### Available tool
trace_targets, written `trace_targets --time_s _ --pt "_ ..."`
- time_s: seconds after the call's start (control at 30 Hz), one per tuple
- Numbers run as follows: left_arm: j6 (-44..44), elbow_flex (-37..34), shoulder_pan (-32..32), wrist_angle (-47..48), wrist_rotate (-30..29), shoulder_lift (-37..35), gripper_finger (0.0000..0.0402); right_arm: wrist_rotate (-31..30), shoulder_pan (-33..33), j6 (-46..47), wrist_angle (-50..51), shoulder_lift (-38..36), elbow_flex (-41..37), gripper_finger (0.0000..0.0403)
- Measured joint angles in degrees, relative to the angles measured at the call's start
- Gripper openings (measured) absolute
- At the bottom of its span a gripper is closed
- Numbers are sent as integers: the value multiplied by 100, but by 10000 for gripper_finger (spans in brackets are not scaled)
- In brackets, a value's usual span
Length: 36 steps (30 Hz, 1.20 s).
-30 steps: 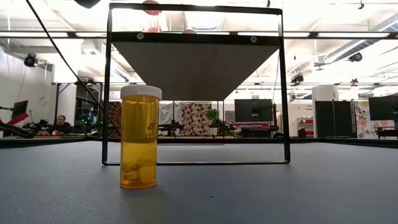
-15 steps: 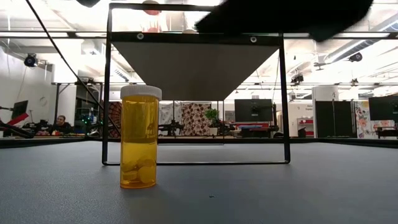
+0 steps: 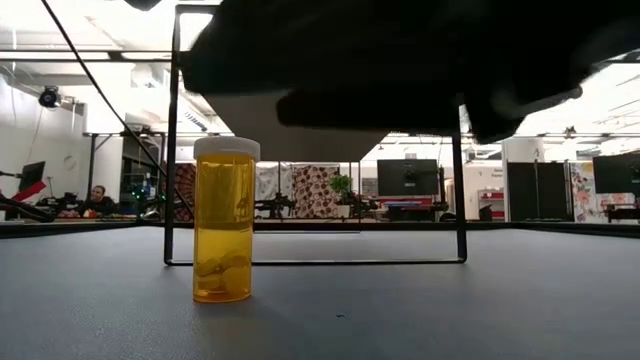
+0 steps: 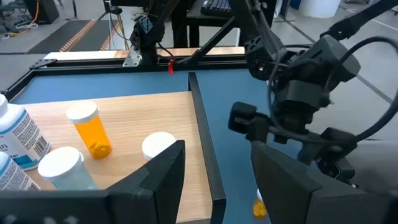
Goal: Pick and place medicine bottles onto shelf by color
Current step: Put the yellow pill bottle on the shelf aligned with the pink pill bottle
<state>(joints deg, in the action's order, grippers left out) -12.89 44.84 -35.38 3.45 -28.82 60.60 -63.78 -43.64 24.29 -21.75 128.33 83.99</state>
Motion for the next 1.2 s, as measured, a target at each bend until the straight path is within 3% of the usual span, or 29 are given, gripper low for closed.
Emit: trace_targets --time_s 0.83,1.2 --pt "27 0 0 -1 3 2 169 28 241 574 -7 461 77 229" --pt "26 -4 0 0 3 13 169 146 341 531 -12 461 111 175"
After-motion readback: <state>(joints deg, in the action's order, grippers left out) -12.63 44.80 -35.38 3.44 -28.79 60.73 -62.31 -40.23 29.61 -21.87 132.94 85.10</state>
